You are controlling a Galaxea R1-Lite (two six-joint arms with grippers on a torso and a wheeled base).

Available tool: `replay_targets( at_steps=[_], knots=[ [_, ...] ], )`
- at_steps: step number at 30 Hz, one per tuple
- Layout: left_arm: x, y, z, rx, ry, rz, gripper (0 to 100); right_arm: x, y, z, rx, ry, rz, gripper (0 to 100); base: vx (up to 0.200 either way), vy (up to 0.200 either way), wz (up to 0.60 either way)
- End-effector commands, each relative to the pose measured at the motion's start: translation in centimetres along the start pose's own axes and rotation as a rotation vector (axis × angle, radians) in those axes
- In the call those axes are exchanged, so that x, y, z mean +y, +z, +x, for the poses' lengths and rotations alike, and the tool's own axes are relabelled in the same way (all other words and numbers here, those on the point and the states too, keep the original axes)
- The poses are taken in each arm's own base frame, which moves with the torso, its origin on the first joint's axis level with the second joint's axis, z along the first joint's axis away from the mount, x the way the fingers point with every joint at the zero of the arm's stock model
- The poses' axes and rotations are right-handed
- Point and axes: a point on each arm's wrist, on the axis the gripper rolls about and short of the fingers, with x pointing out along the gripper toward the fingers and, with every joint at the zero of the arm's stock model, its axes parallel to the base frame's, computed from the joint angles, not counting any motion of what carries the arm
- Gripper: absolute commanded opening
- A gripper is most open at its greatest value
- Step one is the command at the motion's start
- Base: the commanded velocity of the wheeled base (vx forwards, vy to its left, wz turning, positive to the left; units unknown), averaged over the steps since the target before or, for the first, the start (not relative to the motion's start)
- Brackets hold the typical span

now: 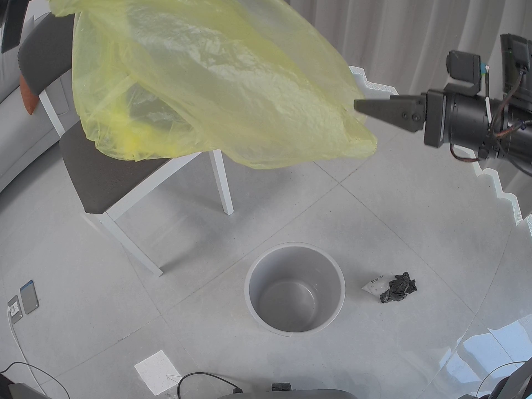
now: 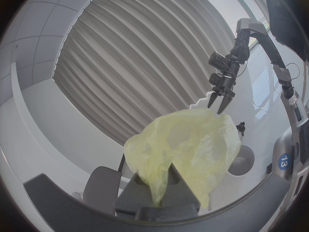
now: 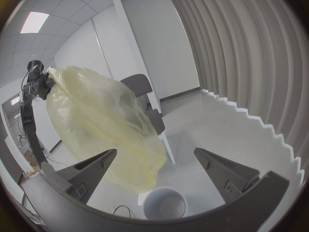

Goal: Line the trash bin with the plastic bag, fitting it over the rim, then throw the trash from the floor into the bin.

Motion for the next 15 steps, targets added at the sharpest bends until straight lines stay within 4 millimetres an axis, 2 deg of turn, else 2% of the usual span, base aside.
replay_targets(
  at_steps=[1,2,9,10,15],
  knots=[
    [0.0,0.0,0.1,0.001,0.002,0.0,0,0.6,-2.0,0.3,0.063,0.023,0.004,100,0.0,0.0,0.0],
    [0.1,0.1,0.1,0.001,0.005,-0.001,0,0.6,-2.4,0.6,0.078,0.021,0.007,100,0.0,0.0,0.0],
    [0.1,0.2,0.1,-0.002,0.007,-0.002,0,0.2,-2.0,2.0,0.04,0.02,0.004,100,0.0,0.0,0.0],
    [0.1,0.3,0.1,-0.008,0.003,-0.004,0,0.0,-1.7,2.9,0.01,0.019,0.0,100,0.0,0.0,0.0],
    [0.0,0.4,0.5,-0.015,0.002,-0.005,0,-0.5,-1.1,4.6,-0.013,0.017,-0.003,100,0.0,0.0,0.0]
  ],
)
